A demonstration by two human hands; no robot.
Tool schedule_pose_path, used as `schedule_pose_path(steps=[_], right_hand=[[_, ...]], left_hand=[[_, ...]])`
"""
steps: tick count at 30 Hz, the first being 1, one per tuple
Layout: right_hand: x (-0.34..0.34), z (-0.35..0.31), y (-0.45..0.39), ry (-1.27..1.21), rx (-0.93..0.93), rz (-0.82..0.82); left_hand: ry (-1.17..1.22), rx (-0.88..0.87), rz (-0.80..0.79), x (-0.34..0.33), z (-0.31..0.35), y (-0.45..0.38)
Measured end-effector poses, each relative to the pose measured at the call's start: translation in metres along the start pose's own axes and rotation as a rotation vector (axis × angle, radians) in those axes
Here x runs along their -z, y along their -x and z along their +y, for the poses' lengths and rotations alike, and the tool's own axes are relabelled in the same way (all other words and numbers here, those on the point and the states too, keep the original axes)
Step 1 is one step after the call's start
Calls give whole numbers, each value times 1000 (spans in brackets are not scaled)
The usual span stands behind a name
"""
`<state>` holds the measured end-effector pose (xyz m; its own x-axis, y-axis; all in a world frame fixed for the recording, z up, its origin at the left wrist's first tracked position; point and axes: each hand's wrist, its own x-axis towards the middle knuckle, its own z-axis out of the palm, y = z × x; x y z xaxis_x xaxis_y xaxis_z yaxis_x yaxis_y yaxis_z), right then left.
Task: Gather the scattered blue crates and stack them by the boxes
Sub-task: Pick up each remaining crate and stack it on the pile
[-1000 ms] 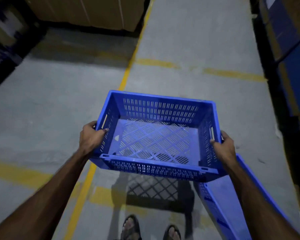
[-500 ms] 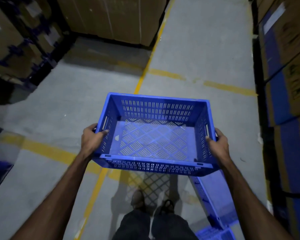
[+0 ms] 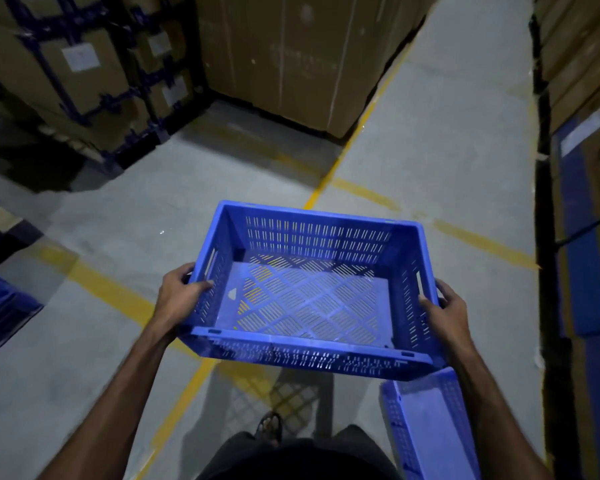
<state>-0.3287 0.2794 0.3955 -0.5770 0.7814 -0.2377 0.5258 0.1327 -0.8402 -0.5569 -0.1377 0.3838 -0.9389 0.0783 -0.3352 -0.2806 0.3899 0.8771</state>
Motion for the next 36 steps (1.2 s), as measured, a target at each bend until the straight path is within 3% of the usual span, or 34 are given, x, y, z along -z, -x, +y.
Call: schedule_pose_path(steps=[7,16,36], right_hand=[[-35,-55,-10,-47,67,-150],[-94,-119,-52,-52,136,-386],[-218,-198,-80,76,325,-952]], left_hand=[[77,-53,75,46,6,5],[121,8,304,85,-9,30],[289,220,860,71,-33,188]])
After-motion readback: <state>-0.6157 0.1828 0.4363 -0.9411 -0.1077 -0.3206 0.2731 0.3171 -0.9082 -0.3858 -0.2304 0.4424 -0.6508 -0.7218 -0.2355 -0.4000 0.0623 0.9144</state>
